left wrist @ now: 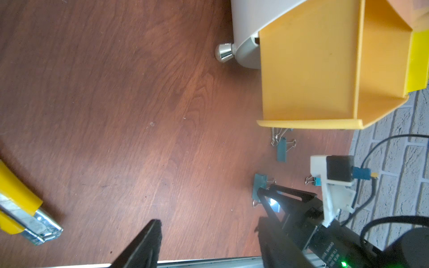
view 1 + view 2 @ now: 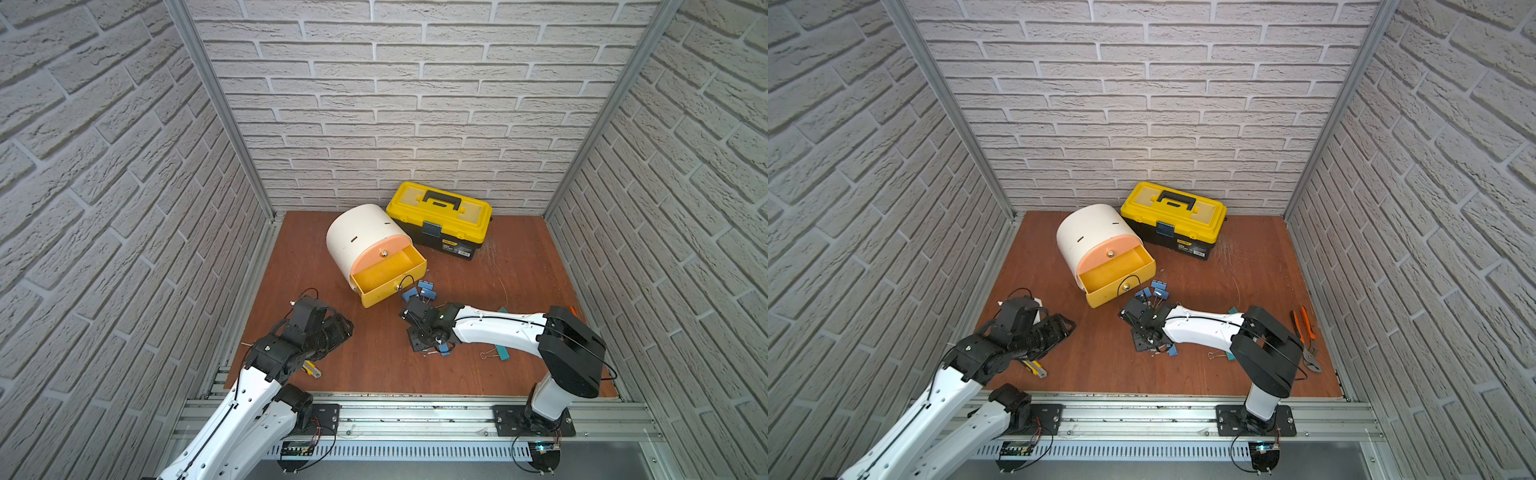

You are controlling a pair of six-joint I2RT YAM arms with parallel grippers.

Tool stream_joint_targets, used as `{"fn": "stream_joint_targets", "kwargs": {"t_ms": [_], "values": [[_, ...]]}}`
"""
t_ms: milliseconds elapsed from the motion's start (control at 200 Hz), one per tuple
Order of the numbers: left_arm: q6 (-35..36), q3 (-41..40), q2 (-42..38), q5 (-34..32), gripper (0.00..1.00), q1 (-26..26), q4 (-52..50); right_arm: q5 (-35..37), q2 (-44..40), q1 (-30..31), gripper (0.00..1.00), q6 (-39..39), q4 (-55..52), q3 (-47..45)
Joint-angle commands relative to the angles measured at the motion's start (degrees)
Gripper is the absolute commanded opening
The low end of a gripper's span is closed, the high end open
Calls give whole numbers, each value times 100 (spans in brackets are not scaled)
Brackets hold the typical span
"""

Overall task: Put the binder clips in the drawer according to color
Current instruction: Pick up the binder clip at the center of the board.

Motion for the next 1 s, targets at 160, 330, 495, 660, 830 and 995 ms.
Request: {"fn": "stream_joint_targets", "kwargs": {"t_ms": [160,330,495,660,830,995], "values": [[0,116,-94,-67,70,-35,-51,95,203,59,40,57,120,17],[0,114,-91,-61,70,-35,-48,112,213,59,38,71,129,26],[9,124,-77,-51,70,-32,-22,157,147,61,35,84,100,-4],[26,184,-22,-38,70,-36,20,218,-88,80,31,122,61,-87],[86,414,95,-62,70,-33,71,306,-442,76,31,127,-104,-114],[240,783,461,-63,70,-37,133,403,-756,76,32,98,-251,-131]]}}
